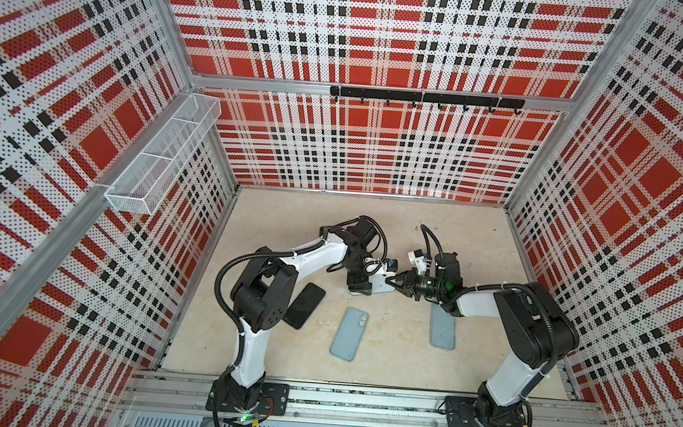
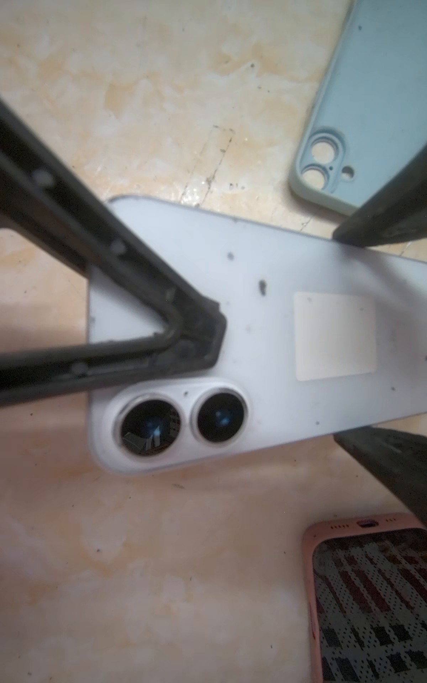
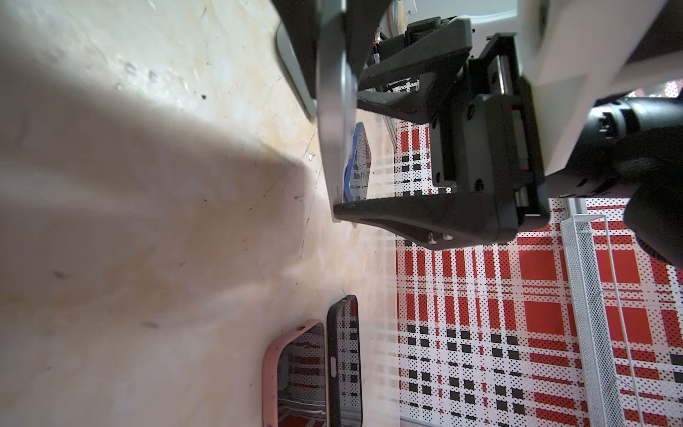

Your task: Put the phone into the phone case

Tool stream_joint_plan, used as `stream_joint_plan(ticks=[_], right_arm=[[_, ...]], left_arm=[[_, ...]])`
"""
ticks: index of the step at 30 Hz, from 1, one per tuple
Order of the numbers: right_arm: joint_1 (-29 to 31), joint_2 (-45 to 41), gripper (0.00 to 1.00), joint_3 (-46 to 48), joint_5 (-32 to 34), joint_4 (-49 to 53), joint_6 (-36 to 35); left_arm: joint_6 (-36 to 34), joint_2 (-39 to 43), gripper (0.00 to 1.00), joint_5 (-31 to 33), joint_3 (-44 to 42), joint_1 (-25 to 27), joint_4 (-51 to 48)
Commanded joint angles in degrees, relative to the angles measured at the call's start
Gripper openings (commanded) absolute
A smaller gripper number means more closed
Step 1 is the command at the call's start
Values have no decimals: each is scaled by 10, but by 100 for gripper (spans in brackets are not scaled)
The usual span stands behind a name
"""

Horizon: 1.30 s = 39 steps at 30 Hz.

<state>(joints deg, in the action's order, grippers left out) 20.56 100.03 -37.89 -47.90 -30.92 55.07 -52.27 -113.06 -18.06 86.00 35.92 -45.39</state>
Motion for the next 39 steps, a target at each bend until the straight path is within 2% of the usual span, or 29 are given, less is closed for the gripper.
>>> stream_joint_plan(ticks=[1, 9, 11, 12, 18, 20, 22, 24, 25, 27, 30, 34, 39], right_arm=[[4, -30, 0, -8, 18, 24, -23], [-10, -161, 0, -109, 112, 323, -183], [-16, -183, 0, -141, 134, 380, -216], [-19, -192, 0, -158, 142, 406, -231], [-24, -225, 0, -249, 187, 534, -322], [-24, -237, 0, -270, 198, 561, -357], [-24, -251, 0, -288, 216, 589, -400], [-23, -270, 0, -302, 239, 612, -448], [-22, -279, 0, -305, 247, 620, -473], [-14, -304, 0, -307, 278, 627, -528], [13, -347, 0, -283, 355, 605, -608], [70, -390, 0, -227, 474, 541, -745], [174, -433, 0, -130, 579, 410, -980]], left_arm=[[16, 56, 57, -37, -4, -3, 46], [59, 195, 77, -36, -78, -26, 149], [76, 231, 87, -37, -93, -33, 171], [82, 252, 100, -45, -103, -39, 184], [160, 362, 99, -33, -160, -65, 286], [224, 382, 99, -8, -162, -72, 299], [330, 395, 99, 38, -155, -88, 309], [447, 397, 99, 56, -136, -114, 294], [486, 395, 99, 35, -126, -132, 286], [544, 388, 99, -64, -105, -176, 267], [672, 373, 100, -122, -82, -215, 256], [793, 340, 97, -177, -60, -217, 209], [939, 297, 88, -256, -74, -203, 182]])
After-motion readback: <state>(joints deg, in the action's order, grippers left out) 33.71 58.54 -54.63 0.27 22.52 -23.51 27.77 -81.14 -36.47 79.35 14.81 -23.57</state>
